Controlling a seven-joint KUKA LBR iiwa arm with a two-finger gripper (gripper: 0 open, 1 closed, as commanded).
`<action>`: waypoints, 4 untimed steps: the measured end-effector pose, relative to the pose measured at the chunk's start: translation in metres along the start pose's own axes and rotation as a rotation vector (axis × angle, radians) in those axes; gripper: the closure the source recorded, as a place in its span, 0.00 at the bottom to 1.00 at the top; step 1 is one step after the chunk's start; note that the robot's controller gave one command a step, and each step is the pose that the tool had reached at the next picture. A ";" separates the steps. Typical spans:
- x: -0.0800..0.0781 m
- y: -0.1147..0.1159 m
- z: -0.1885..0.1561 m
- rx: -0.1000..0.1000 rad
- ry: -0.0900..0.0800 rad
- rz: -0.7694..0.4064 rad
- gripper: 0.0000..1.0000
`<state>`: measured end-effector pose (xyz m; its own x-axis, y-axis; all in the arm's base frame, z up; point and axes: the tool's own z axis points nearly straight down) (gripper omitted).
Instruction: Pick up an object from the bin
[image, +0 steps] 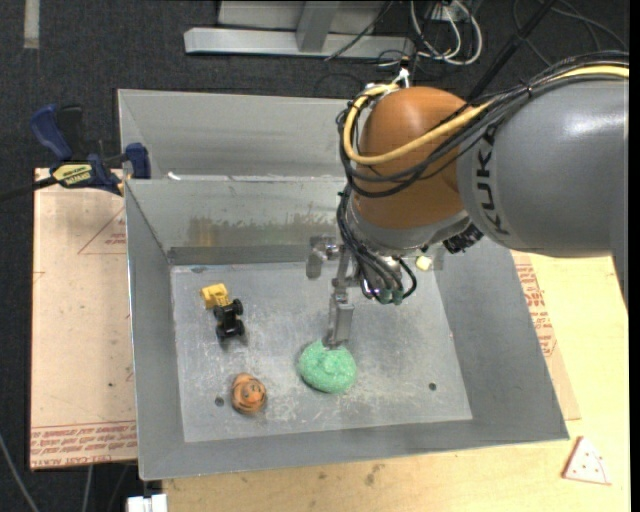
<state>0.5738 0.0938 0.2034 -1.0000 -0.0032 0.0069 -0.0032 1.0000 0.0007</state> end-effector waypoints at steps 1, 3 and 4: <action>-0.001 0.000 -0.005 -0.001 -0.008 0.002 0.00; 0.018 -0.033 0.106 0.001 -0.011 -0.222 0.00; 0.010 -0.058 0.130 -0.003 -0.009 -0.058 1.00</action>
Offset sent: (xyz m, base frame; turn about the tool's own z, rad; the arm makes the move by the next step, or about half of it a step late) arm -0.0102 -0.0307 -0.1262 -0.1633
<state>0.5632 0.0359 0.0730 -0.9982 -0.0607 -0.0020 -0.0607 0.9981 0.0041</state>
